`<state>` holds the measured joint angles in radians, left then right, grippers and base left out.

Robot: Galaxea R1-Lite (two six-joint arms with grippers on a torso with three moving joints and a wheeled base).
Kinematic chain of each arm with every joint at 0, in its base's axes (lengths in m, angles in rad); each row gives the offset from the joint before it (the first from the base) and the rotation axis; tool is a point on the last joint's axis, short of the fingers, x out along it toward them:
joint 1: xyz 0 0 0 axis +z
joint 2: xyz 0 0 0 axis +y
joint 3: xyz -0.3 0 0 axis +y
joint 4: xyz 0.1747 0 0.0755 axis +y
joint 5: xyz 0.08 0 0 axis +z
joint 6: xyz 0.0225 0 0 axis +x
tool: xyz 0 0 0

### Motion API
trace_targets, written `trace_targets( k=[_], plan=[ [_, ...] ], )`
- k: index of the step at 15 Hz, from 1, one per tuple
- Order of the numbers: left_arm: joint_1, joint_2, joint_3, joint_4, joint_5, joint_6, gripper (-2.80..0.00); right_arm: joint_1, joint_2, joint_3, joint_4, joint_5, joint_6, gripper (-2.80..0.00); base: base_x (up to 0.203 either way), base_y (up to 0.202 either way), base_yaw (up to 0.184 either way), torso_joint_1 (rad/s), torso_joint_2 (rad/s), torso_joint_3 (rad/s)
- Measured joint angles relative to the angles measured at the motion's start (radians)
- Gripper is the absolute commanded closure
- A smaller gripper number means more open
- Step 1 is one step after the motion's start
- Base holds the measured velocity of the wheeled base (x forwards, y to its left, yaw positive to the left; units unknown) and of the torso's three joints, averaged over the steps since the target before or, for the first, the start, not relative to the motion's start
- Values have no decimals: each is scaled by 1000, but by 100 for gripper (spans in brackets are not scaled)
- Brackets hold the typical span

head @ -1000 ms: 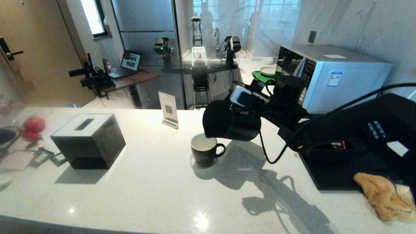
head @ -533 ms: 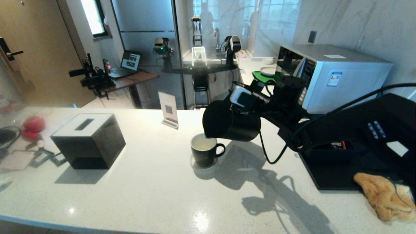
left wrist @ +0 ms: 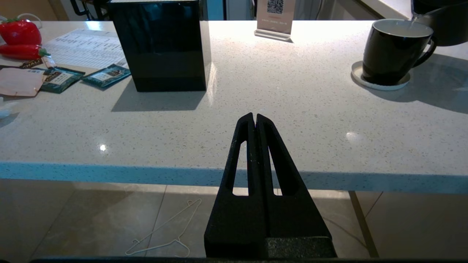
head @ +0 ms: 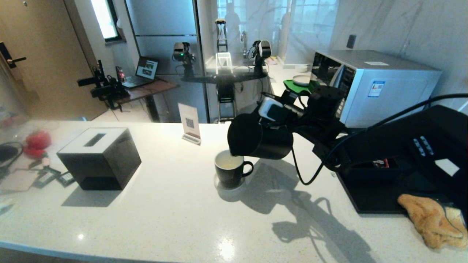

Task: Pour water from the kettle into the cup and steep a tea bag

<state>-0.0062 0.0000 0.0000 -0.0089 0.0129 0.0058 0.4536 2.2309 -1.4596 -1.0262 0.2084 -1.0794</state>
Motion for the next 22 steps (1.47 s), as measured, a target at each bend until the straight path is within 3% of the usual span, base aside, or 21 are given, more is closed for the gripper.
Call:
trace_targets(
  k=[22],
  plan=[
    [0,0,0,0,-1,0,0,-18,-14,-1,18,-14,62,0,0,0,0,0,0,0]
  ],
)
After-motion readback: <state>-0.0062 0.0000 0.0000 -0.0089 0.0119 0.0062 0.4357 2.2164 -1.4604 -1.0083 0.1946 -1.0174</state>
